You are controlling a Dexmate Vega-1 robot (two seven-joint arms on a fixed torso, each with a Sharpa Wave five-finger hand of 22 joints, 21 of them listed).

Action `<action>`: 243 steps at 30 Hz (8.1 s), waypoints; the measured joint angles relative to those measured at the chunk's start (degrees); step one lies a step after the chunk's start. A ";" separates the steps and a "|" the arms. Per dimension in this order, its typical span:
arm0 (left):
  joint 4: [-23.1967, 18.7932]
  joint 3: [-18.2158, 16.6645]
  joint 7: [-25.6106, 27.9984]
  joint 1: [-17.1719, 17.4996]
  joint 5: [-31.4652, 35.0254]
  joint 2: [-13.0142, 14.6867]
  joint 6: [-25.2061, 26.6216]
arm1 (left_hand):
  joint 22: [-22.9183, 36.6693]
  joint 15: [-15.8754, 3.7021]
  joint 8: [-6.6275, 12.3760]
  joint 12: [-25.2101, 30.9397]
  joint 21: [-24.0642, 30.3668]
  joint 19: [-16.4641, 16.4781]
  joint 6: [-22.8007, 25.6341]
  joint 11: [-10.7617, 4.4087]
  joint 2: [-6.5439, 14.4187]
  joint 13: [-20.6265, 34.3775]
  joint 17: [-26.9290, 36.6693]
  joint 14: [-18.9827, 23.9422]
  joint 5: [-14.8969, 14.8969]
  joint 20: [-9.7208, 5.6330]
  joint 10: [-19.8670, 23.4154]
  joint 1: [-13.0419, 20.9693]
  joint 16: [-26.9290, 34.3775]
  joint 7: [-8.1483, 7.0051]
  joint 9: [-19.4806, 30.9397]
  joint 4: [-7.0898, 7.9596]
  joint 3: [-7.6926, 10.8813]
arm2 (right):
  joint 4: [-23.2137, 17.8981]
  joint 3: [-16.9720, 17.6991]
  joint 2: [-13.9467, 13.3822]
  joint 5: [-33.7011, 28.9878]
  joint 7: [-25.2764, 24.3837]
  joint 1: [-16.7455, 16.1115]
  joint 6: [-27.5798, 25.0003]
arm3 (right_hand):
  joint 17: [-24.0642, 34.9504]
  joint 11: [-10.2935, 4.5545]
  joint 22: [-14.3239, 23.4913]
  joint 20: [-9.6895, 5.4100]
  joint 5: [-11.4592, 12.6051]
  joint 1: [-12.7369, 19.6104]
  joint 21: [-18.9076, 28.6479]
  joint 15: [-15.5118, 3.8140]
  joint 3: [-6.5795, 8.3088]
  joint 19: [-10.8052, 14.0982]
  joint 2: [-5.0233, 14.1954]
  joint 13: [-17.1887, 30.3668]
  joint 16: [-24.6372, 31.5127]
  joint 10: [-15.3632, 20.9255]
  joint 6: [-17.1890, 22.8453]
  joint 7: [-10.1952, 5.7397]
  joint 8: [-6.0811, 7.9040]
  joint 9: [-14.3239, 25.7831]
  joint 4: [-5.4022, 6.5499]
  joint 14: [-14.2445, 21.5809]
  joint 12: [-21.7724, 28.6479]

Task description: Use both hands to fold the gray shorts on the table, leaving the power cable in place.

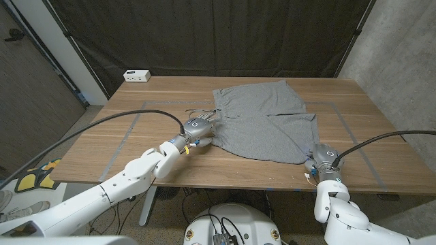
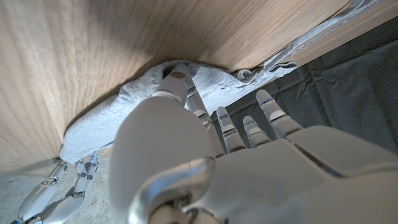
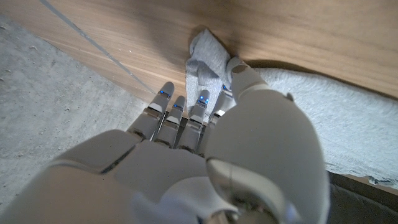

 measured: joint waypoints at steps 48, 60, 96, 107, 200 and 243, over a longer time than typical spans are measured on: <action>-20.45 -12.80 -25.41 1.60 -21.88 13.44 -3.75 | 0.24 9.43 -7.16 -2.07 -7.28 -9.73 -26.67 7.38 -5.09 0.27 0.42 -11.49 1.94 6.25 -17.63 -9.17 -0.64 -1.74 0.38 1.67 -11.42 | 1.75 -0.88 2.07 2.53 -3.98 3.92 2.43 | 0.26 0.07 -0.02 -0.29 -0.48 1.58 0.00 0.02 -1.48 0.91 1.57 -0.01 0.44 0.87 1.92 0.93 -0.76 0.04 -0.53 0.17 -0.52; -16.95 -9.25 -23.49 0.06 -14.10 10.54 -4.26 | 0.24 8.23 -5.50 -1.29 -7.28 -7.63 -22.37 5.54 -6.67 0.27 0.42 -11.19 2.50 5.59 -15.49 -7.59 -0.21 -3.87 0.38 0.99 -12.11 | 1.66 0.56 2.84 2.50 -5.45 2.91 3.04 | 0.26 0.38 -0.02 -0.29 -0.49 1.94 0.00 0.02 -1.73 0.91 1.49 -0.01 0.44 1.19 2.11 1.12 -0.93 0.04 -0.77 0.17 -0.52; -5.83 0.19 -5.65 0.20 8.71 3.23 -4.67 | 0.51 1.63 -0.04 0.00 -5.27 0.96 -2.78 0.27 -1.68 0.14 0.28 -2.03 2.50 2.16 -2.67 2.56 0.22 -3.37 0.44 0.57 -9.71 | 2.22 5.15 1.31 4.20 -5.66 -0.47 8.40 | 0.25 0.59 -0.03 -0.40 -0.49 3.00 0.00 0.01 -2.27 1.01 1.64 -0.01 0.44 1.39 2.81 1.85 -1.67 0.04 -0.85 0.79 -1.18; -4.17 1.50 -1.16 0.97 11.38 2.07 -1.29 | 1.06 2.25 1.51 -0.50 -4.64 2.05 -2.86 2.88 4.01 0.56 0.28 -1.06 1.40 2.05 -1.46 3.63 -0.23 1.08 4.10 2.16 -7.62 | 1.88 5.91 0.96 4.20 -5.49 -1.42 8.78 | 0.25 0.59 -0.03 -0.40 -0.49 3.61 0.00 0.01 -2.28 1.01 1.65 -0.01 0.44 1.39 2.79 2.28 -1.98 0.04 -0.86 0.79 -1.18; -14.59 -22.83 -2.20 6.29 -22.07 7.86 -7.68 | 1.57 1.92 11.47 -1.34 -3.10 0.19 -2.90 4.52 -1.44 0.80 0.28 -1.37 10.90 1.86 0.79 6.31 -0.44 3.89 8.23 -0.14 -1.68 | -9.87 36.83 8.61 -5.64 -13.74 -31.59 23.86 | 0.27 2.63 -0.15 1.25 0.99 4.78 -0.43 0.00 2.03 0.78 -1.11 0.55 -1.33 3.45 4.87 5.32 0.23 0.54 -1.16 2.03 -1.52; -10.43 -19.14 -20.14 -5.71 -38.20 8.57 -6.35 | 1.69 3.58 12.36 -1.34 -3.11 -0.23 -4.74 6.16 -0.23 0.79 0.29 -2.39 10.89 2.27 1.21 5.93 -0.66 5.71 10.66 -0.63 -0.29 | 9.49 31.49 6.57 -12.84 -5.53 -5.34 37.61 | 0.78 1.77 -0.14 -0.13 -0.44 3.60 -0.43 0.01 4.86 1.75 -0.40 0.80 -1.77 3.65 2.14 6.51 -0.26 3.44 -0.56 3.45 -2.02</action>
